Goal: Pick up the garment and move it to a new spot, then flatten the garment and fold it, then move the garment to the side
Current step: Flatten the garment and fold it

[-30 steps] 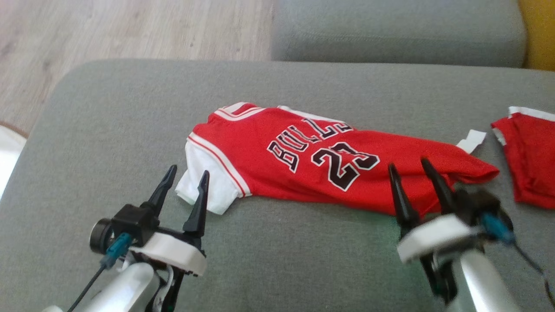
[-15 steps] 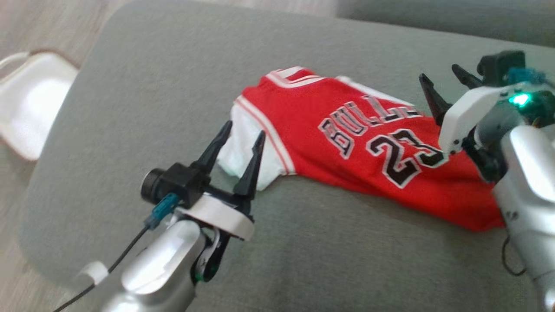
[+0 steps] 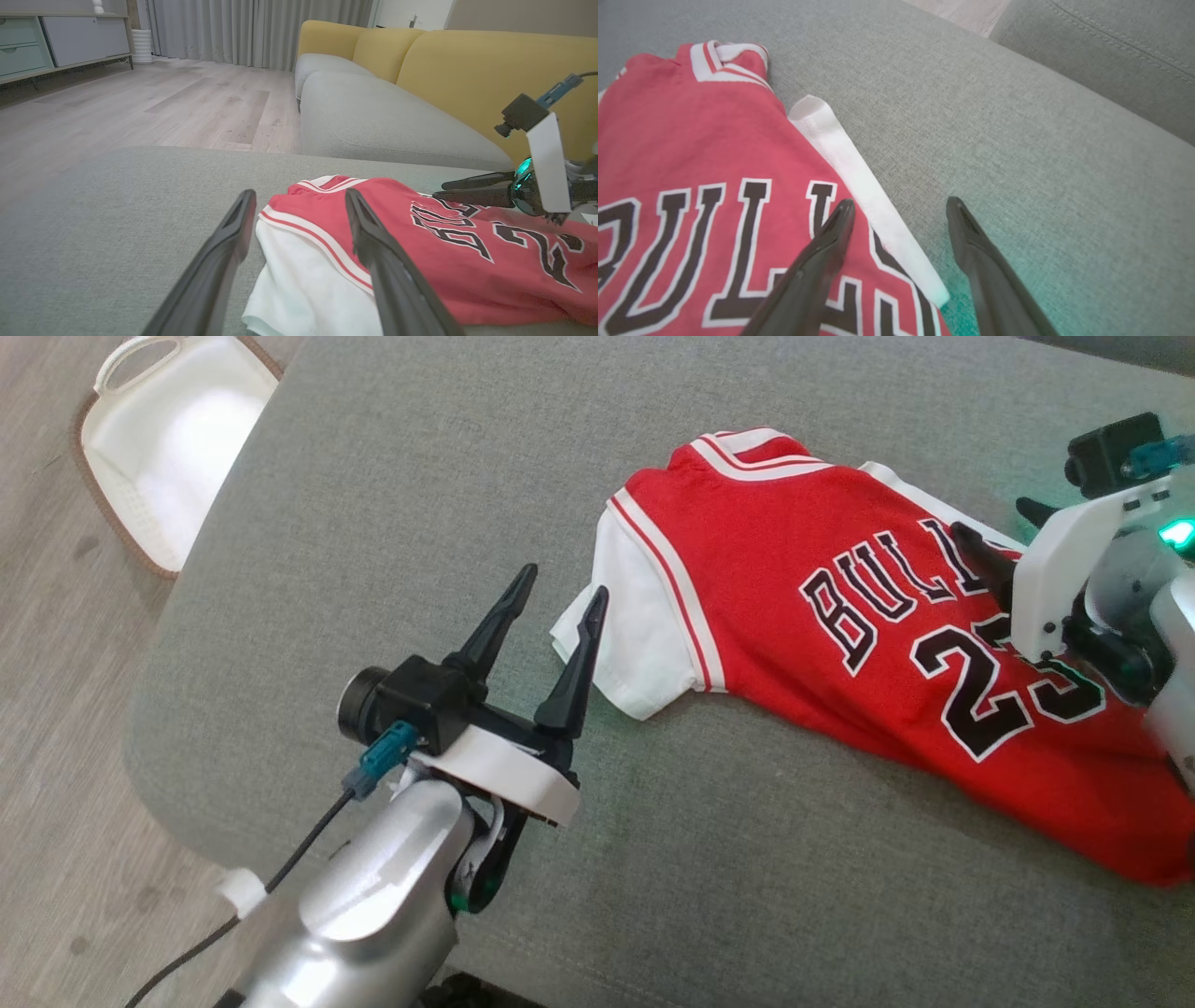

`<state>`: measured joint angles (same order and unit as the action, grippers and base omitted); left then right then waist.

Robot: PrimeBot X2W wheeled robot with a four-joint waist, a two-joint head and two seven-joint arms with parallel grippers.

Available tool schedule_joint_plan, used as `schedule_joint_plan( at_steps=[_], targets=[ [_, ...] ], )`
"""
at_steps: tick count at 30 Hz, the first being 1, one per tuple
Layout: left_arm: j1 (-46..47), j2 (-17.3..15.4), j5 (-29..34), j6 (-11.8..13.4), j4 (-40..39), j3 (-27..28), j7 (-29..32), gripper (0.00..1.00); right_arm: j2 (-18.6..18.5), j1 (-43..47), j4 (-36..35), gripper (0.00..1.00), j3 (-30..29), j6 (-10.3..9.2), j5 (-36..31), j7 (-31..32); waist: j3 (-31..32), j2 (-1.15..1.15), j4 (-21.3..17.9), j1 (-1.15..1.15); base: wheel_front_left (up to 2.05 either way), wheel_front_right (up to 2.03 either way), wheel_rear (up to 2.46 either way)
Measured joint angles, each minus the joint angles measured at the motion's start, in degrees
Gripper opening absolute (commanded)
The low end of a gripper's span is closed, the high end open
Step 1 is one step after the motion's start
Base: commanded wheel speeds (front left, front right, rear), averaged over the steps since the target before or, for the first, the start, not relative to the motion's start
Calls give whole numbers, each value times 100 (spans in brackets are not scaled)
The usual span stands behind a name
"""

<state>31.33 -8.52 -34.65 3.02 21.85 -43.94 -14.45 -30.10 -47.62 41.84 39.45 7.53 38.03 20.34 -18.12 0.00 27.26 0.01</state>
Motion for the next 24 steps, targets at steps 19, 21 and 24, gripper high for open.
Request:
schedule_joint_plan(
  at_steps=[19,21,24],
  targets=[
    [-2,279,417,-320,249,469,0,100,-426,-616,18,0,1686,0,998,102,-60,0,-14,-1,0,0,0],
    [-4,294,457,-358,266,512,0,100,-463,-674,113,0,1792,0,995,-32,-16,0,-24,-1,0,0,0],
    [-8,325,499,-360,276,575,0,100,-535,-864,236,0,1896,0,935,-307,53,0,-35,-1,0,0,0]
  ],
)
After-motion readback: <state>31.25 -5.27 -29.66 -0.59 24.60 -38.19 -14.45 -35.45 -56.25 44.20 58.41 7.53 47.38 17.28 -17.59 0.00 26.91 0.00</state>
